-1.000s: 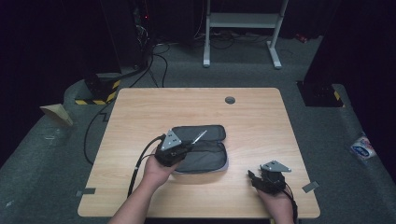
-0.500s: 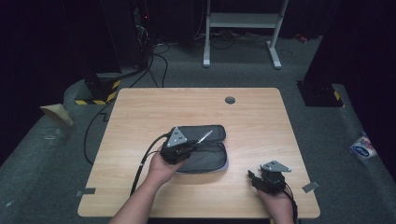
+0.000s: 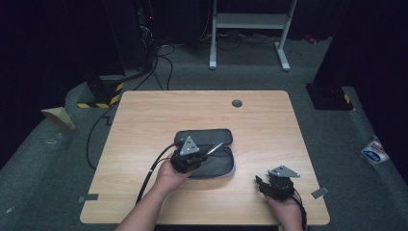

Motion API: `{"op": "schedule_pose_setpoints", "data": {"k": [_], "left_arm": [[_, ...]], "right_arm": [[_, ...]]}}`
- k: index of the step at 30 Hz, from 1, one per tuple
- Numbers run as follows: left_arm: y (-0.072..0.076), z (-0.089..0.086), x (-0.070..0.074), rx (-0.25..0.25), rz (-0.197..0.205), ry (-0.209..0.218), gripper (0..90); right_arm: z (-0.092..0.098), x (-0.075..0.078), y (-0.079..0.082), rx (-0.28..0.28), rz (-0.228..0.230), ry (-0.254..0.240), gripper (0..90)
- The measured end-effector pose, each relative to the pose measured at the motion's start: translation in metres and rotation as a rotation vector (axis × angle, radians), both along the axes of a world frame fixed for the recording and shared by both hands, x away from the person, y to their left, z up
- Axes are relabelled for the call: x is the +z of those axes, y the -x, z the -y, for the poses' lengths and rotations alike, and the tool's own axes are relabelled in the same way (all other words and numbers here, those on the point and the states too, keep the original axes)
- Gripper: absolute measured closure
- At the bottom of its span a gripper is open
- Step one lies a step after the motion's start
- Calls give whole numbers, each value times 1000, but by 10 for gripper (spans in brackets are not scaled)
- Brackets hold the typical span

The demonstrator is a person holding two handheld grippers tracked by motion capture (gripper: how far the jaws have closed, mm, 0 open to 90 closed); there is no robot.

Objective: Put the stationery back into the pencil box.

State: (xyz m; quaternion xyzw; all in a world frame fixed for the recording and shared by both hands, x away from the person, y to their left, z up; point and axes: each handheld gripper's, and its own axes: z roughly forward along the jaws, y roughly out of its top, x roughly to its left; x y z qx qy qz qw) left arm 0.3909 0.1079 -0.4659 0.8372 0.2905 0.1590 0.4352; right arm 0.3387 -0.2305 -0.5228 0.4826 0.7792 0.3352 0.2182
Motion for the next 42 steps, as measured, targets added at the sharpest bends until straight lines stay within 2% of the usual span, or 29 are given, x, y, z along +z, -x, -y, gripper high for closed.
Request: {"op": "schedule_pose_setpoints", "data": {"k": [11, 20, 22, 27, 35, 42], "left_arm": [[4, 4, -12, -26, -6, -50, 791], [4, 5, -16, -61, -29, -67, 789], [4, 5, -16, -65, -26, -63, 762], [2, 1, -14, -29, -39, -20, 722], [2, -10, -13, 46, -48, 18, 661], [3, -29, -10, 129, -22, 56, 608]], "right_arm": [[0, 0, 0, -1, -1, -1, 421], [0, 0, 0, -1, -1, -1, 421], [0, 0, 0, -1, -1, -1, 421], [0, 0, 0, -1, -1, -1, 421], [0, 0, 0, -1, -1, -1, 421], [0, 0, 1, -2, 0, -1, 421]]}}
